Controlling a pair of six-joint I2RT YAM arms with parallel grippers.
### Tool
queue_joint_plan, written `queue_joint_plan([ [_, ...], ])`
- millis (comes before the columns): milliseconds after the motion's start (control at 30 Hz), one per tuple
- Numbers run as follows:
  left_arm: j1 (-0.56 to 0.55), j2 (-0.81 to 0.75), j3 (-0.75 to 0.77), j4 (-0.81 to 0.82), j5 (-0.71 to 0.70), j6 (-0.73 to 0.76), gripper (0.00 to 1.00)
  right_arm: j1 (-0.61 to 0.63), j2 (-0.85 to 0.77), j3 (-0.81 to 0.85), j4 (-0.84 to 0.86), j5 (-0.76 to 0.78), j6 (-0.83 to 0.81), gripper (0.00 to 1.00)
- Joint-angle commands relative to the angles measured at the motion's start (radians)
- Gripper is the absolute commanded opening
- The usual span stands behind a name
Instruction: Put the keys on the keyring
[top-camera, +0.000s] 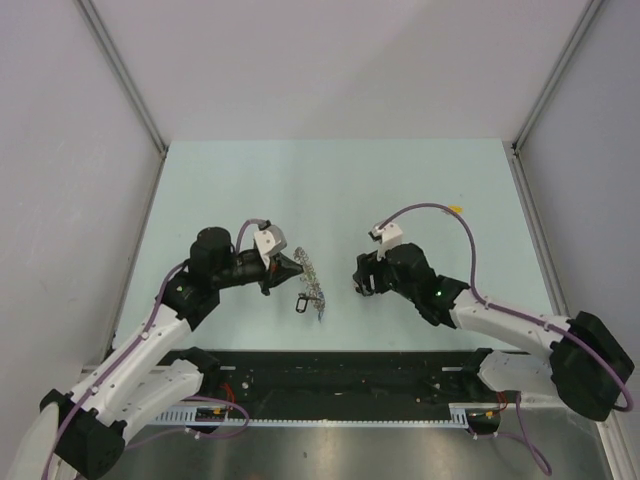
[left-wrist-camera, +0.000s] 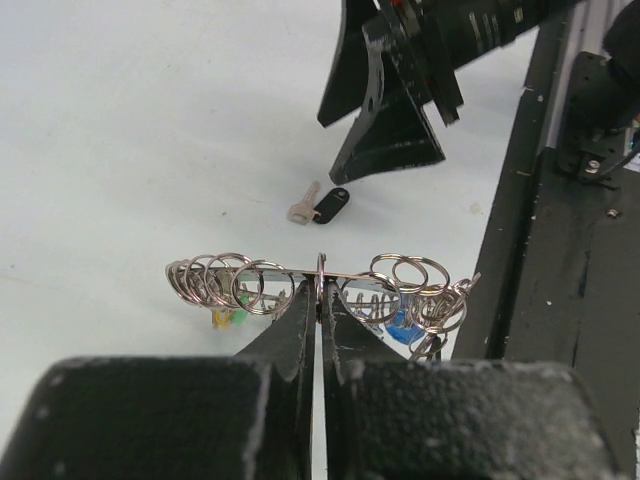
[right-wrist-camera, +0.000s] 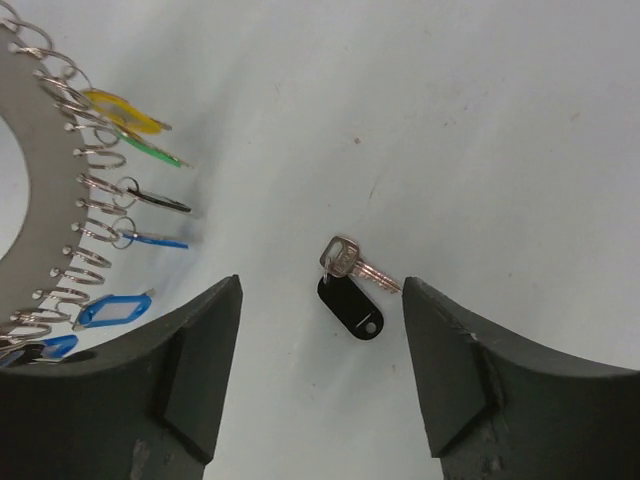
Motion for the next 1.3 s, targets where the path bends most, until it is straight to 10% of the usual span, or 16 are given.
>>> queue_joint_plan([
  [0,0.001,-0.031,-0.008,0.051,-0.067,-0.033,0.00,0.042,0.099,-0.015,0.140,0.129,0.053,0.66],
  [300,0.010,-0.034,-0.004,0.021,-0.099,-0.005,0.00,0.080,0.248,-0.073,0.295,0.123,0.071,0.38],
  [1267,0.013,-0.018,0.000,0.018,-0.085,-0.005,0.00,0.095,0.391,-0.098,0.398,0.160,0.025,0.23],
])
